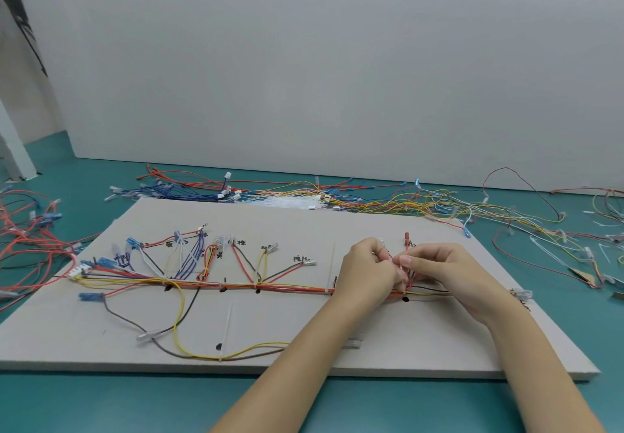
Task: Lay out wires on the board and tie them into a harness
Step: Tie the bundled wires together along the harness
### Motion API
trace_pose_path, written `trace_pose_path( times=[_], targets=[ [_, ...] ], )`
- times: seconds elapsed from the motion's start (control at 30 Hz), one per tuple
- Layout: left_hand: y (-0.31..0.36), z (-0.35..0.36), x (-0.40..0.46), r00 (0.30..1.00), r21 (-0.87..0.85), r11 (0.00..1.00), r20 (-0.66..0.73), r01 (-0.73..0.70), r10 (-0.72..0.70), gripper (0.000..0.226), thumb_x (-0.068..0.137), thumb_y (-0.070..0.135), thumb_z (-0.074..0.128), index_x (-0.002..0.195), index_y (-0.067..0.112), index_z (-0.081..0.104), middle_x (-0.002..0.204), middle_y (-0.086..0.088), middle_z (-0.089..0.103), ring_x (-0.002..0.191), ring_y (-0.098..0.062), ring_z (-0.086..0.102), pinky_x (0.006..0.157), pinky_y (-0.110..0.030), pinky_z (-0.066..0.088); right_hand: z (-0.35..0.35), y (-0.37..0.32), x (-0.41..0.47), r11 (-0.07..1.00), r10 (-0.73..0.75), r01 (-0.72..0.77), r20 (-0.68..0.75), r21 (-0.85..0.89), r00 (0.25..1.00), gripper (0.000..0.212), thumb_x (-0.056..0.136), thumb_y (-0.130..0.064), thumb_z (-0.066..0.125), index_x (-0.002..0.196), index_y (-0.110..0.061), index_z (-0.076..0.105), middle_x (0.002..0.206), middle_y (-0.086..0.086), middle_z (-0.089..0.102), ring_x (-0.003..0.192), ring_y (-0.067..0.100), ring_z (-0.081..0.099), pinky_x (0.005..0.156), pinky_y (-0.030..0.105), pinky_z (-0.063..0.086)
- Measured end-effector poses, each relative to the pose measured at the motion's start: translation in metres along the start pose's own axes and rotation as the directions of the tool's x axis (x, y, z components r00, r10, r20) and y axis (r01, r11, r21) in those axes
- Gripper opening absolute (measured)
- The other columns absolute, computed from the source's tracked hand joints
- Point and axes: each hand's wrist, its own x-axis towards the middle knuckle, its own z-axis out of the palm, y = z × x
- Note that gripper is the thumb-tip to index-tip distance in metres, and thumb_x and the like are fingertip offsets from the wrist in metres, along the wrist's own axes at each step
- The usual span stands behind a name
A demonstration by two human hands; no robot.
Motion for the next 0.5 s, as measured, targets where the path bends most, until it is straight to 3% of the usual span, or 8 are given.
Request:
trace_pose_path(
  times=[0.1, 0.23, 0.5],
  targets=[
    [0.0006, 0.0010, 0.0000, 1.000, -0.009, 1.000, -0.004, 0.010, -0.010, 0.025, 0.051, 0.011, 0.053, 0.070, 0.017, 0.039, 0.072, -0.020, 0.069, 0.066, -0.029, 0.065, 0.065, -0.037, 0.054, -0.0005, -0.0002, 0.0000, 1.000, 0.009, -0.009, 0.006, -0.002, 1.000, 0.012, 0.086, -0.008, 0.065, 0.086, -0.001, 0.075, 0.081, 0.016, 0.072, 0.072, 0.021, 0.066, 0.072, 0.024, 0.056],
    [-0.0003, 0.0015, 0.0009, 1.000, 0.035, 0.999, -0.031, -0.001, 0.003, 0.023, 0.049, 0.015, 0.056, 0.067, 0.017, 0.041, 0.085, -0.021, 0.071, 0.085, -0.036, 0.070, 0.075, -0.046, 0.055, -0.0012, -0.0010, -0.0004, 1.000, 0.022, -0.022, 0.001, -0.010, 1.000, 0.011, 0.084, -0.009, 0.068, 0.085, -0.001, 0.075, 0.082, 0.017, 0.073, 0.075, 0.022, 0.066, 0.074, 0.025, 0.054],
    [-0.0008, 0.0015, -0.0014, 1.000, 0.049, 0.999, -0.024, -0.016, 0.018, 0.024, 0.049, 0.013, 0.057, 0.065, 0.018, 0.040, 0.085, -0.022, 0.070, 0.086, -0.037, 0.069, 0.078, -0.048, 0.054, -0.0017, 0.0003, 0.0002, 0.999, 0.023, -0.023, -0.002, -0.046, 1.000, 0.016, 0.087, -0.012, 0.065, 0.079, -0.006, 0.077, 0.081, 0.018, 0.072, 0.075, 0.024, 0.066, 0.080, 0.034, 0.051]
  ],
)
